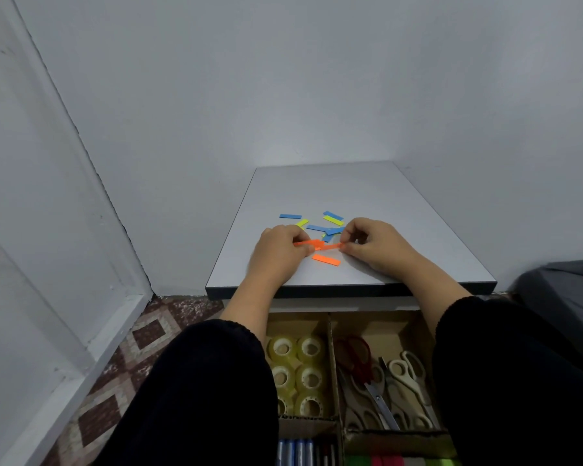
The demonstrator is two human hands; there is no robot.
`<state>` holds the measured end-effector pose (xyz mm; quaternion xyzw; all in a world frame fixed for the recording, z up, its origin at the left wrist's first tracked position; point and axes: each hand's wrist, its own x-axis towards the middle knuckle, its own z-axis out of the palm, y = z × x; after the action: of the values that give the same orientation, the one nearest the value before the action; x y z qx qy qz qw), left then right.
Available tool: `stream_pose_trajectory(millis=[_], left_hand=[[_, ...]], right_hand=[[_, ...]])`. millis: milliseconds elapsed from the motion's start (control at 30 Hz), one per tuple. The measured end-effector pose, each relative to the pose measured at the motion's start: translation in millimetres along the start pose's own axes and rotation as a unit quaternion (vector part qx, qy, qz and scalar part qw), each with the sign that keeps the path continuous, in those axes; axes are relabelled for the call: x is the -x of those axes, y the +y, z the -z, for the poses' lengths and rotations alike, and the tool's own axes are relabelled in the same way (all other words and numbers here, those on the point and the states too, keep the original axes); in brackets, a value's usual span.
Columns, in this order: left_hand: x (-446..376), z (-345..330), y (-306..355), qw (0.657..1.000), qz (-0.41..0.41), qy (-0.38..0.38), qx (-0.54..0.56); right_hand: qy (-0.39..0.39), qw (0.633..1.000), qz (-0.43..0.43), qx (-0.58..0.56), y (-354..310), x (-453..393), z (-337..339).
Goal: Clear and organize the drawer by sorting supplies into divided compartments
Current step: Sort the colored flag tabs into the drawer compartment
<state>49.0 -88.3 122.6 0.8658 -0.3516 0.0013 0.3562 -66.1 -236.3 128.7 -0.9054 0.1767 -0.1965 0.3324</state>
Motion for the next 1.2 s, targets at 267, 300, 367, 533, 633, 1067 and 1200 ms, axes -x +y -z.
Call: stream_pose_trajectory(millis=[267,300,367,533,633,1067,1200], left_hand=[[1.5,3.4,1.3,0.997,0.01,-0.009,0.078],[1.3,3.8,0.8,0.997,0.008,-0.009,0.078],[1.5,3.8,0.3,0.998,0.004,-0.011,0.067],[2.8,0.5,2.5,1.0,0.002,0.004,0.009],[5.0,0.5,4.7,0.999,-0.015,0.014,-0.03],[10.8,8.2,6.2,0.998,-0.007,-0.004,0.065],[15.0,8.7,7.2,0.995,0.015,0.005,0.101]], right_hand=[[-0.061,0.98,-0.049,-0.185,-8.6,14.6,7.8],[-0.067,0.979,-0.056,-0.182,-9.9,15.7,7.2],[-0.078,0.987,-0.059,-0.13,-12.4,16.3,5.3],[-0.065,0.995,-0.048,-0.051,-14.7,17.4,0.9],[-0.057,0.998,-0.024,-0.006,-16.6,17.5,-1.7],[-0.031,0.994,-0.052,-0.095,-14.2,18.4,2.6],[-0.039,0.993,-0.052,-0.097,-14.9,20.1,3.2]])
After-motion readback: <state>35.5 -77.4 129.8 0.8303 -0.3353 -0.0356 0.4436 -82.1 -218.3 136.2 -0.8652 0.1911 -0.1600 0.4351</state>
